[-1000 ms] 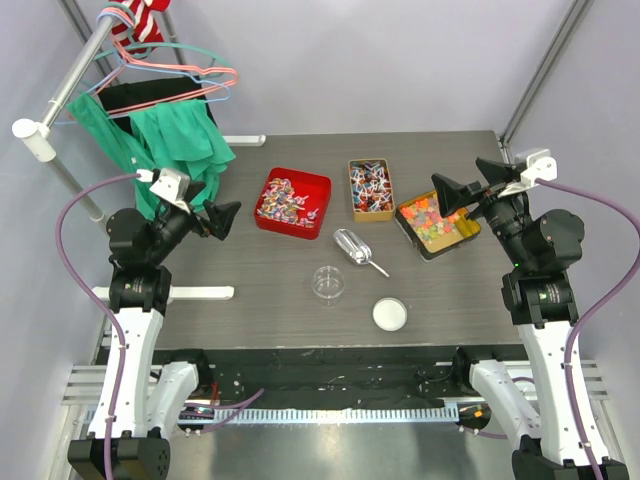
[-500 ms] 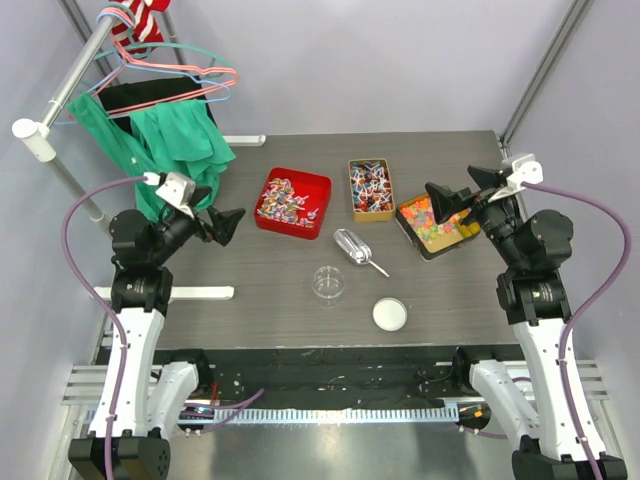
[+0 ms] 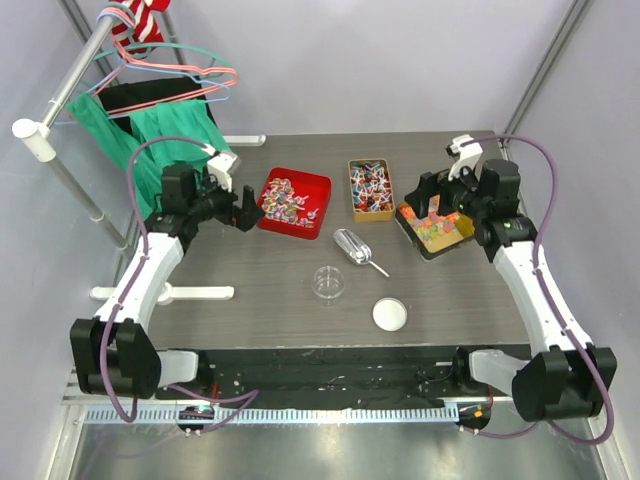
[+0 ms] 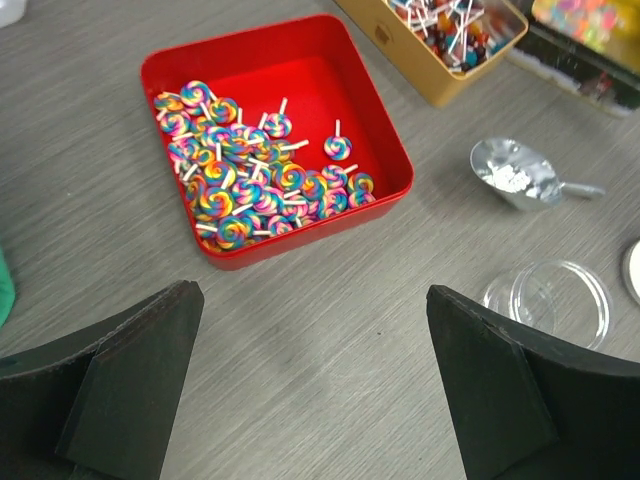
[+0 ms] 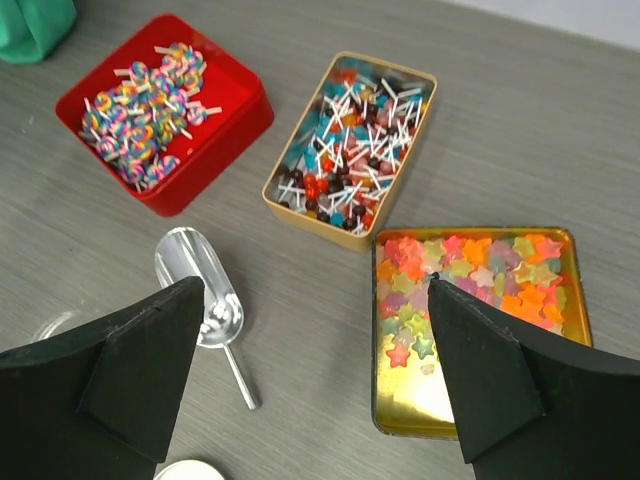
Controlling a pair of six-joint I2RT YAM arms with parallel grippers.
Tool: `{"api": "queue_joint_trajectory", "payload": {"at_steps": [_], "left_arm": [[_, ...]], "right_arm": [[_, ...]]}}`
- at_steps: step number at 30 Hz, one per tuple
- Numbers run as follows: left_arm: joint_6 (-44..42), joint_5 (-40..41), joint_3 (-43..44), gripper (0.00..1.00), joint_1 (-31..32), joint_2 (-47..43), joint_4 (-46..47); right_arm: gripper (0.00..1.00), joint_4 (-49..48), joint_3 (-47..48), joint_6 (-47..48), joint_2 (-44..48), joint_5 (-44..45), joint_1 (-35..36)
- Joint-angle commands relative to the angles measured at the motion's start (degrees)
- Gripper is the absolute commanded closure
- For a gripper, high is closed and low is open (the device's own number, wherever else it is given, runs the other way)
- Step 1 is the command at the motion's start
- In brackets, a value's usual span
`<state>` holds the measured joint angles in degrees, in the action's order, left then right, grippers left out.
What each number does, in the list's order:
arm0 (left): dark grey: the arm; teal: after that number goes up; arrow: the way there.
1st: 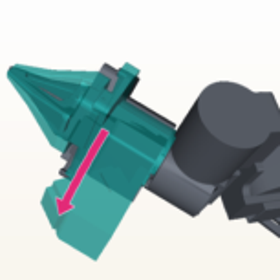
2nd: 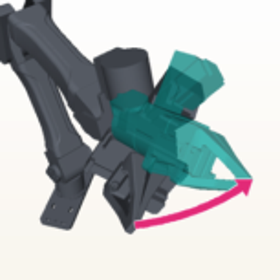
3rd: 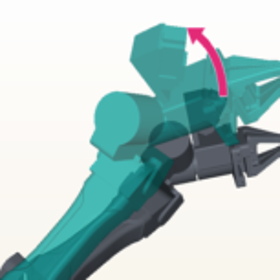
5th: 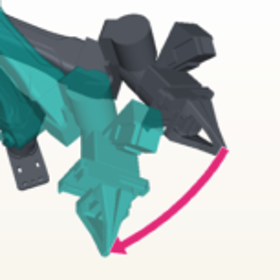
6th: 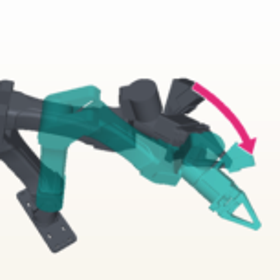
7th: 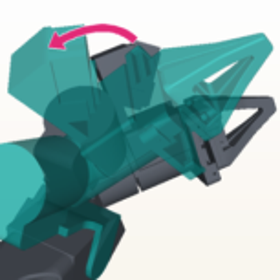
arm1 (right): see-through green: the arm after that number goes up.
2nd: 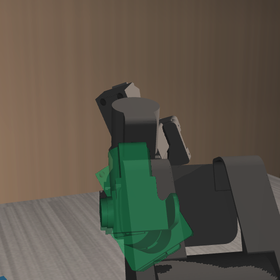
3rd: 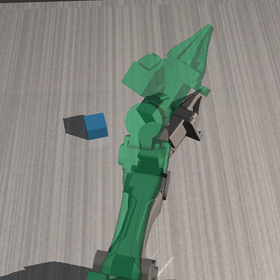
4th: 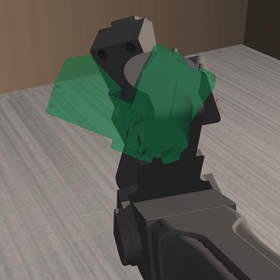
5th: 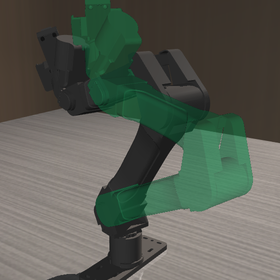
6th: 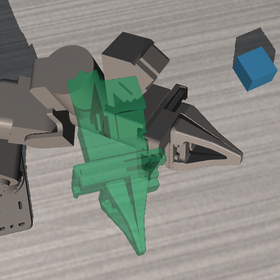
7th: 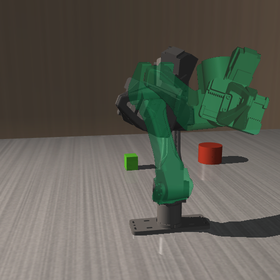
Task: Pack the candies
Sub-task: Pick up the spatula from the center of the board.
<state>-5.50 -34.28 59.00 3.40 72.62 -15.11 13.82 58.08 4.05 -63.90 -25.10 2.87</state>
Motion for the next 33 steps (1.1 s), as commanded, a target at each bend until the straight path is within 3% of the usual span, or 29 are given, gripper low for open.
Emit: {"api": "queue_joint_trajectory", "payload": {"at_steps": [1,10,11,13,19,24,33], "left_arm": [[-4.34,6.14,-0.1,0.0,4.85,0.5,3.05],[-4.96,9.14,-1.52,0.0,7.85,7.62,6.5],[-4.79,8.88,-1.61,0.0,7.85,7.8,6.85],[-4.7,8.27,-2.14,0.0,7.76,8.15,7.2],[-4.17,6.6,-4.07,0.0,7.85,8.06,8.87],[-4.17,8.7,-3.72,0.0,7.85,9.64,9.93],[-2.41,12.48,-3.98,0.0,7.85,11.75,13.18]], "right_arm": [[0.02,3.4,3.0,4.03,-3.33,-1.09,0.46],[0.13,7.36,-0.43,15.71,-8.87,6.55,11.88],[0.25,7.1,-1.39,16.85,-9.83,7.08,12.5],[0.32,6.31,-2.71,17.91,-10.8,6.65,12.86],[0.33,2.26,-8.77,23.19,-12.39,4.81,12.77],[0.34,-0.54,-11.67,21.97,-15.11,0.85,12.95],[0.36,-6.88,-13.08,19.33,-20.65,4.8,14.7]]}}
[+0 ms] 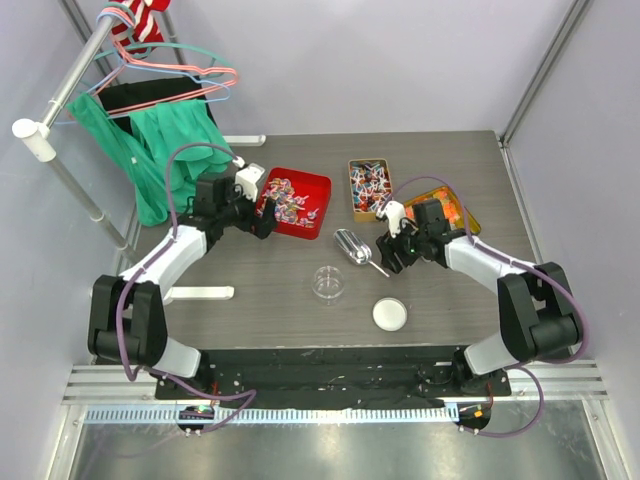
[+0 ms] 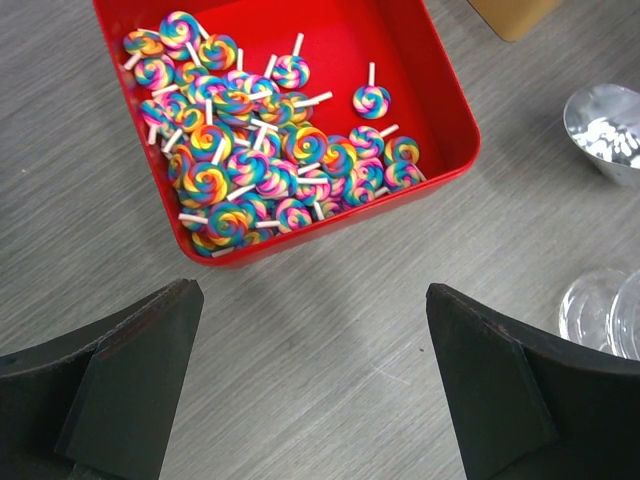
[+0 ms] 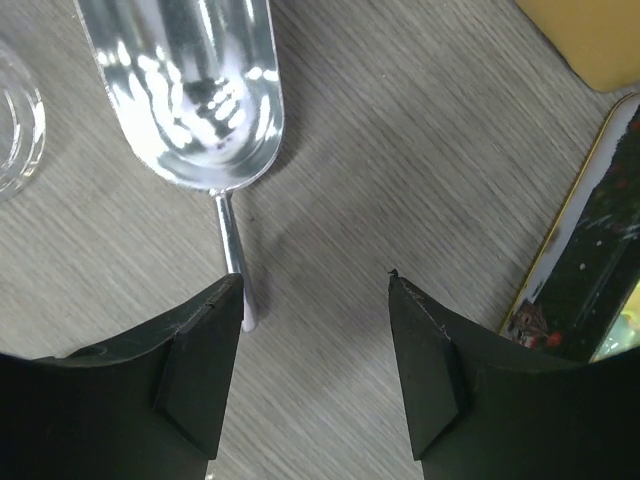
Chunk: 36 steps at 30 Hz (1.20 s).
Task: Pack the candies
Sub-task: Pick up the spatula from the center of the board.
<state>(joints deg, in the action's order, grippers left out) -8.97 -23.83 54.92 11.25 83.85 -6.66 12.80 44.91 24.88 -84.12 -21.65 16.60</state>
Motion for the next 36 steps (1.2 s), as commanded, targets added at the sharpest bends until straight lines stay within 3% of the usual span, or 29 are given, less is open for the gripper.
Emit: {"api": "queue_joint_trajectory", "payload": {"at_steps": [1,15,27,30,36], "left_arm": [[1.06,2.3,0.1,0.0,0.0,0.69,4.72],[2.29,1.51,-1.04,0.0,0.0,0.52,5.25],[3.26,0.72,-1.21,0.0,0.01,0.87,5.51],[3.35,0.46,-1.21,0.0,0.09,0.87,5.42],[3.61,0.1,-1.13,0.0,0.09,0.96,5.51]], "right_arm": [[0.35,-6.2,0.09,-1.68,-0.61,1.61,1.24],[0.36,-6.82,-0.08,-2.21,-2.28,0.29,5.72],[0.51,-9.63,-0.26,-1.94,-5.18,5.74,8.89],[0.57,-10.33,-0.43,-2.12,-5.09,6.27,8.8],[0.86,-10.6,-0.43,-2.03,-5.01,6.71,8.89]]}}
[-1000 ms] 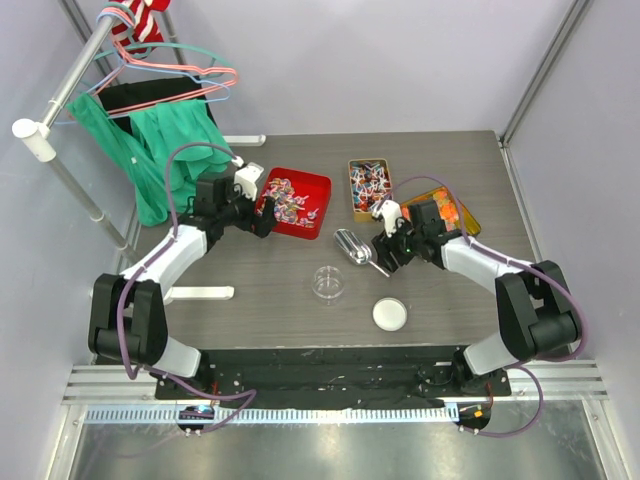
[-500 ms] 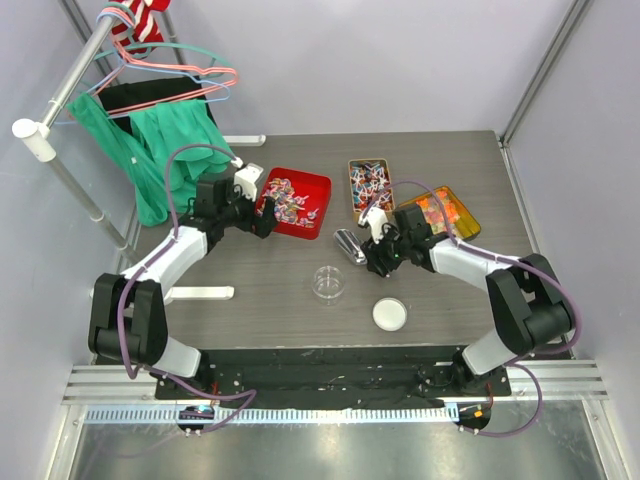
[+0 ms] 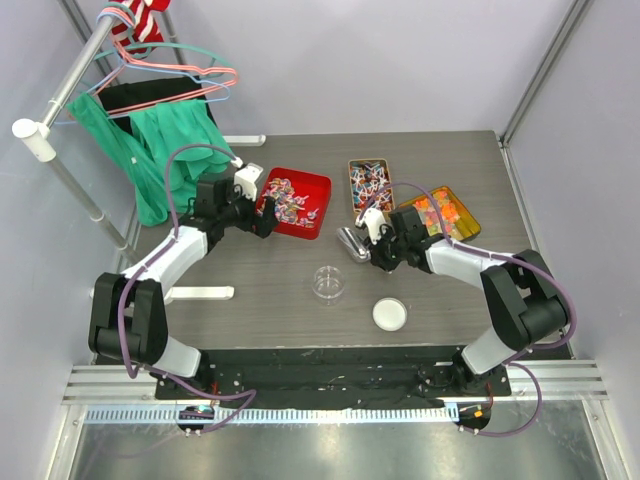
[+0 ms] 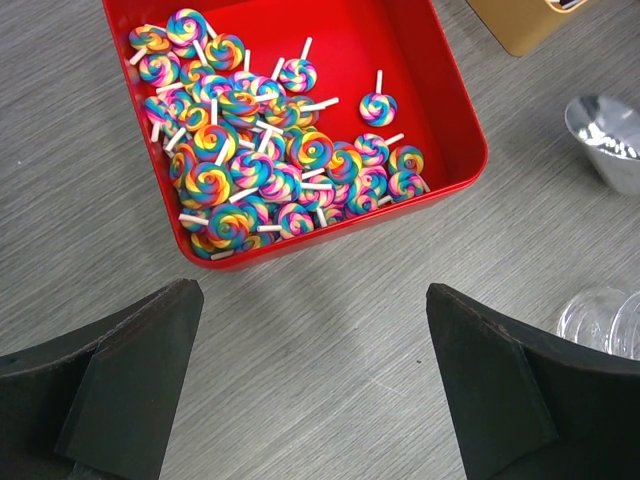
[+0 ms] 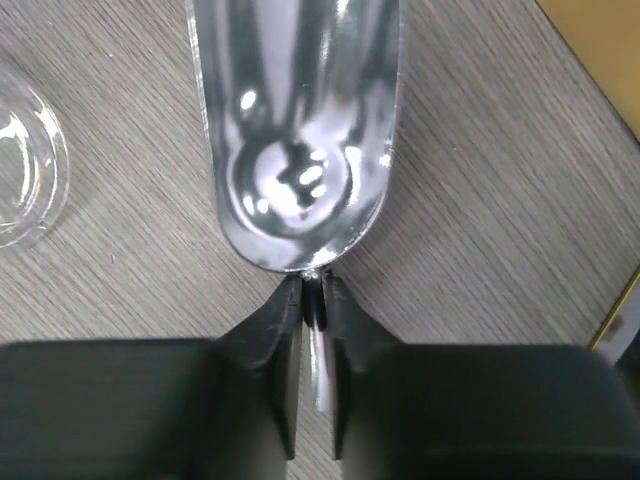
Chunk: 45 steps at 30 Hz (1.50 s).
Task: Pack the candies
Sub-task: Pick up the spatula from the center of the board, then adjust the fake candies in the storage box.
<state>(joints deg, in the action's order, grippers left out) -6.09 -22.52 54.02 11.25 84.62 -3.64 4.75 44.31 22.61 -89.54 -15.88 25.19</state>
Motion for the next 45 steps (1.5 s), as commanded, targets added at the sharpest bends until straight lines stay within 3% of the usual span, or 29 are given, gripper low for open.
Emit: {"api": "queue_joint_trajectory", "payload": {"at_steps": [1,3,10,18,23,34,45], "left_arm": [[0.81,-1.29,-0.14,0.0,0.18,0.2,2.41],[0.81,-1.3,-0.14,0.0,0.44,0.2,2.41],[-1.3,-0.76,5.11,0.0,3.96,1.25,-1.98],[3.18,-11.04,13.83,0.0,4.14,4.06,-8.23],[5.82,-16.84,14.27,0.0,4.31,3.8,-7.87],[9.6,-26.6,13.57,0.0,4.4,3.71,-6.3],[10.83,-27.93,13.48,0.03,6.16,8.45,-6.29]], "right_arm": [[0.9,-2.56,0.24,0.33,0.5,1.02,0.21],[0.99,-2.21,0.6,0.59,0.85,1.37,0.39],[0.99,4.19,5.24,3.22,6.02,5.06,1.88],[0.99,10.09,11.05,6.91,13.07,12.0,8.98],[0.99,7.91,9.13,10.78,15.61,19.03,13.48],[0.99,1.67,4.82,11.4,14.57,22.99,17.35],[0.99,-2.47,3.67,10.79,15.18,26.16,19.02]]}}
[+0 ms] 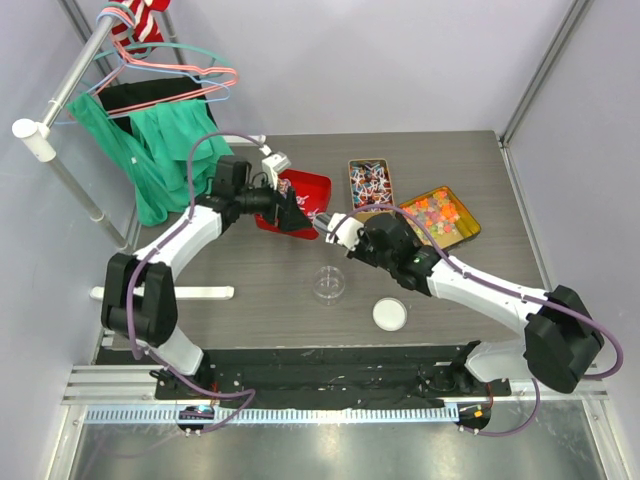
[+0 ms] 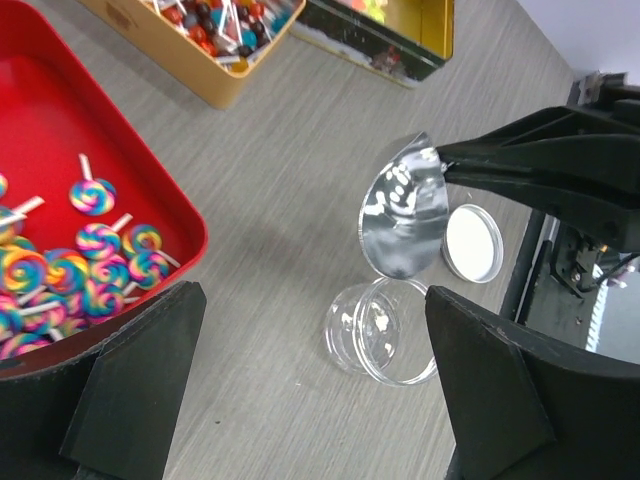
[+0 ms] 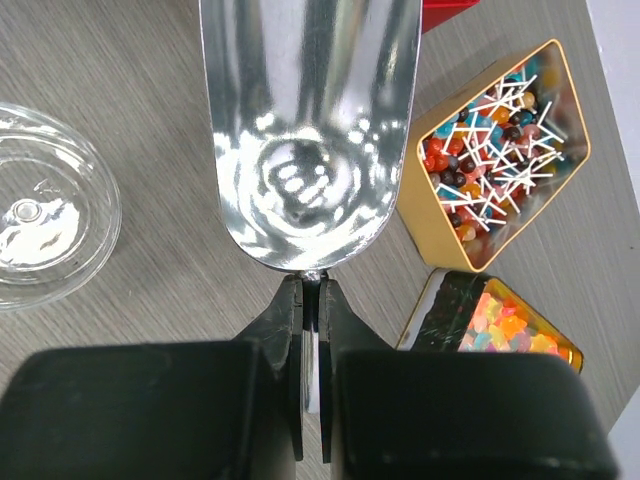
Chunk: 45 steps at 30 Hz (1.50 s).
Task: Pack the candies
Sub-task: Adjust the fake candies in the storage box.
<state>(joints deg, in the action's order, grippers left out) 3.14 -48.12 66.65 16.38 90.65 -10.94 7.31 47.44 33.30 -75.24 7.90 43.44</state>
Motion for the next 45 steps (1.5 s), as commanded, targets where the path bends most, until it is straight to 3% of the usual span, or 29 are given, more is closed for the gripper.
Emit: {"api": "queue_joint_trajectory", "payload": {"at_steps": [1,14,23,26,29,37,41,43,45], "left_arm": [[1.7,-2.33,0.93,0.04,1.11,2.86,1.09],[2.49,-2.77,0.76,0.04,2.07,4.36,2.41],[2.84,-5.05,0.85,0.15,2.69,5.59,2.59],[3.1,-6.72,1.02,0.27,2.69,6.11,2.5],[3.37,-7.95,1.11,0.47,2.78,6.73,2.5],[3.89,-10.15,1.37,0.74,3.13,7.78,2.41],[3.81,-11.91,1.55,1.0,3.3,7.96,1.98],[3.72,-13.75,1.64,1.0,3.31,8.05,1.54],[3.46,-16.29,1.73,1.0,3.31,8.05,1.36]], "right_arm": [[0.99,-5.03,0.55,0.19,0.97,2.47,1.03],[0.99,-6.69,-0.24,0.54,-0.08,4.05,4.02],[0.99,-7.05,-0.24,0.54,-0.43,4.93,5.69],[0.99,-8.79,-0.33,0.63,-0.34,5.46,5.87],[0.99,-9.51,-0.51,0.63,-0.26,6.25,6.13],[0.99,-10.03,-0.68,1.15,-0.61,6.42,7.18],[0.99,-10.47,-0.68,1.42,-0.34,6.6,7.45],[0.99,-10.48,-0.94,1.86,0.18,6.34,7.54],[0.89,-10.39,-1.3,2.38,1.49,5.47,7.45]]}}
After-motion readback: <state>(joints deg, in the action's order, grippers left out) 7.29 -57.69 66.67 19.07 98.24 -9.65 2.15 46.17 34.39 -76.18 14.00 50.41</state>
